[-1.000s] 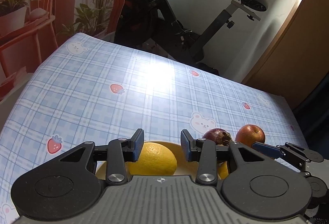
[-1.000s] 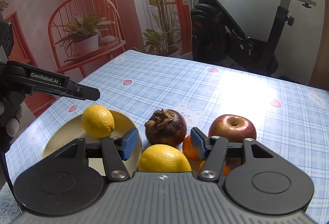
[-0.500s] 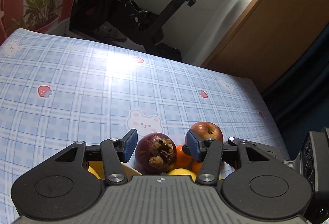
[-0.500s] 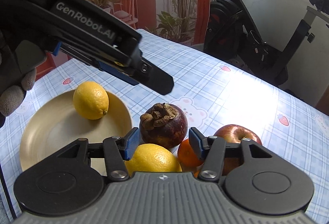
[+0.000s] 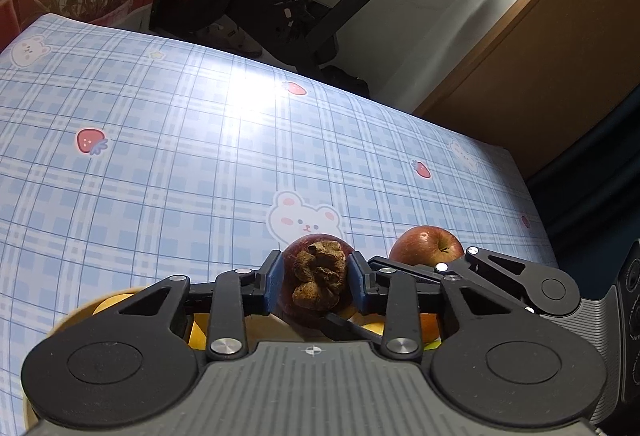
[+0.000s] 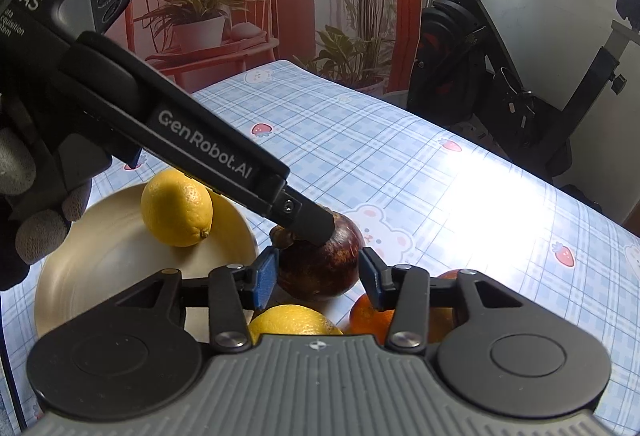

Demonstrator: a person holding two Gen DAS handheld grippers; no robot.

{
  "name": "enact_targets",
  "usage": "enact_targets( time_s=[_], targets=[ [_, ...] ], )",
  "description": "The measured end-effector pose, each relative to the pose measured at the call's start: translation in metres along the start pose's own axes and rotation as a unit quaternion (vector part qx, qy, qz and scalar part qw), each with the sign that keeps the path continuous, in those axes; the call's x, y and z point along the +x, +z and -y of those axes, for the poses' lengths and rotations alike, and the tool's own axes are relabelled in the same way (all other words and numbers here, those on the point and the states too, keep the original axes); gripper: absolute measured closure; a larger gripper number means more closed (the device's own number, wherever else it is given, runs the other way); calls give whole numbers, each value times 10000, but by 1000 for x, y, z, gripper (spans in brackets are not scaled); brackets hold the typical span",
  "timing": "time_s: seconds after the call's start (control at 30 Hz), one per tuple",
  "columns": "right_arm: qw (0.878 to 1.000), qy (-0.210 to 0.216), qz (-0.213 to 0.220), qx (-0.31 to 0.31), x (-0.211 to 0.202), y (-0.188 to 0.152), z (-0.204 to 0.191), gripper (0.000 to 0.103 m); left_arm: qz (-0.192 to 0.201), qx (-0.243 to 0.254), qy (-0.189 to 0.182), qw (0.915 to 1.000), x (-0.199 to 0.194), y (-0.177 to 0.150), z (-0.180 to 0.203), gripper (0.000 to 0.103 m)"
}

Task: Organize fruits
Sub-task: 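Grasp the dark purple mangosteen with the left gripper, then set the mangosteen on the plate beside the lemon, open left gripper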

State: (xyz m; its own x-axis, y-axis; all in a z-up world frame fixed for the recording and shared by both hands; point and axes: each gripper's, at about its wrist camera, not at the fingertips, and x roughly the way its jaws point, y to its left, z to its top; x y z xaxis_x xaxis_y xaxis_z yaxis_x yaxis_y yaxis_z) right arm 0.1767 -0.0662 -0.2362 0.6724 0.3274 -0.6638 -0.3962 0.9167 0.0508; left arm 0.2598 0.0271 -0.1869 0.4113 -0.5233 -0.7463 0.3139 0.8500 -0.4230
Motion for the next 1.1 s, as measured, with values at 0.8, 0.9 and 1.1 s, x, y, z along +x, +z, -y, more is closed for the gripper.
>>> enact_targets(
  time_s=[0.8, 0.9, 1.1],
  targets=[
    [9996, 30, -261, 60, 25, 7, 7, 40, 25, -557, -518, 9971, 15, 3, -27, 59],
    [9998, 38, -202, 58, 22, 4, 7, 41, 31, -441, -491, 9978, 14, 2, -24, 59],
    [9995, 144, 61, 267, 5, 4, 8, 41, 141, -206, -463, 9986, -4, 3, -14, 59]
  ],
)
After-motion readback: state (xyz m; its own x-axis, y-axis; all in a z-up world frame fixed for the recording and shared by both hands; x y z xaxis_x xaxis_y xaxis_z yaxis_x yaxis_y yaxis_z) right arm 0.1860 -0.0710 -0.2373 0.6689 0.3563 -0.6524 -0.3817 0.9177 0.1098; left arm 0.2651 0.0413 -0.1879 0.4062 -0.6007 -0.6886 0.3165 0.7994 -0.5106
